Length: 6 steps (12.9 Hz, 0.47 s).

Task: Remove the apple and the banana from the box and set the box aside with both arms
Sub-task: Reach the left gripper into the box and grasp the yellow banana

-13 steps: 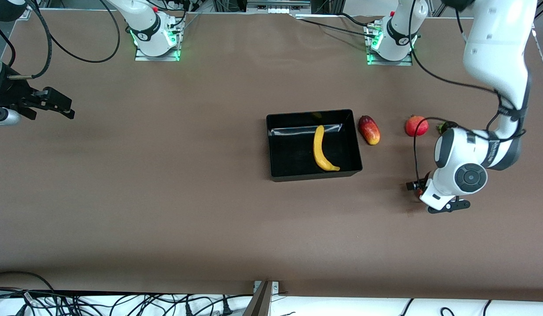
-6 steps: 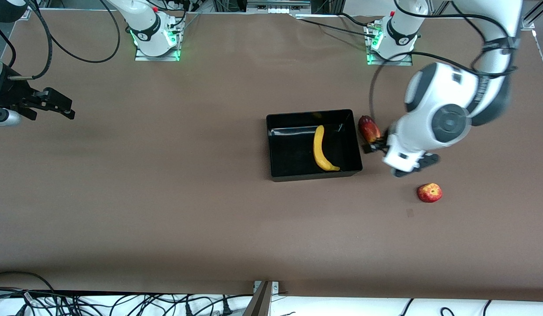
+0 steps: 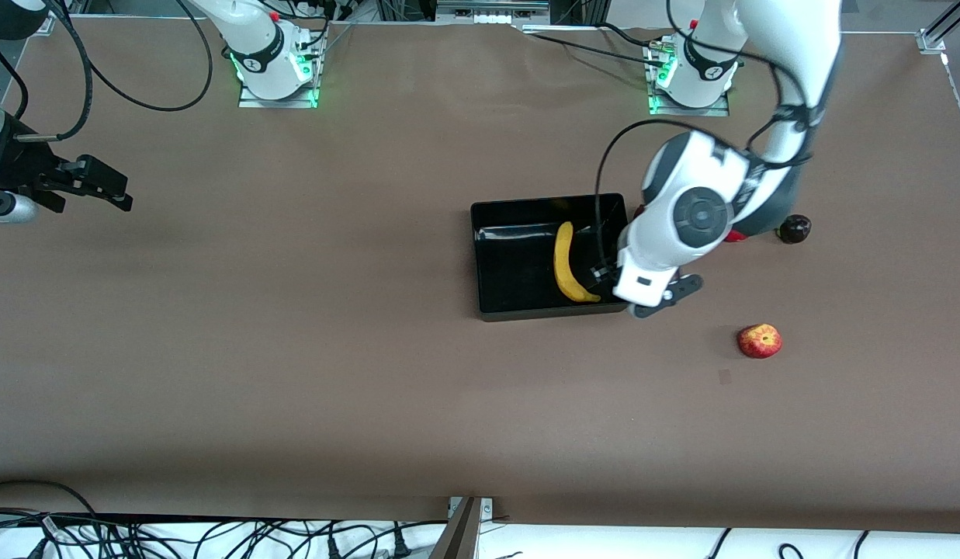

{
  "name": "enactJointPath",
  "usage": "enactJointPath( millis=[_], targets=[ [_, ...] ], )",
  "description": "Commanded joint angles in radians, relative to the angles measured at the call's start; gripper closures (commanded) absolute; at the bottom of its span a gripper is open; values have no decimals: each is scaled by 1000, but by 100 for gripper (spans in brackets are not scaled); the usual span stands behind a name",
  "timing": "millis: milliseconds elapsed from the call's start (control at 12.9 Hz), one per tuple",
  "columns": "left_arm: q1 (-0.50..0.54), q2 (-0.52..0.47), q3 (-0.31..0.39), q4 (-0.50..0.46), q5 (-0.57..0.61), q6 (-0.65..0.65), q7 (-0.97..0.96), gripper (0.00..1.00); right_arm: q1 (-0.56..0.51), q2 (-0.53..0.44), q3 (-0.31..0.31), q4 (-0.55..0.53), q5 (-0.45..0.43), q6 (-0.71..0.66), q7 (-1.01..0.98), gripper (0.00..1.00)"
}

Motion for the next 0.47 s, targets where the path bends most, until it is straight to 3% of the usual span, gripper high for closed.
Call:
enactJointPath(
  millis=[0,388],
  targets=[
    [-17,26,-23,-56,59,99,-87,0,-9,4,7,13,-6,-2,-10,0],
    [-35,109,-50,-134,187,280,-215,0,-9,4,7,11,-6,-2,-10,0]
  ],
)
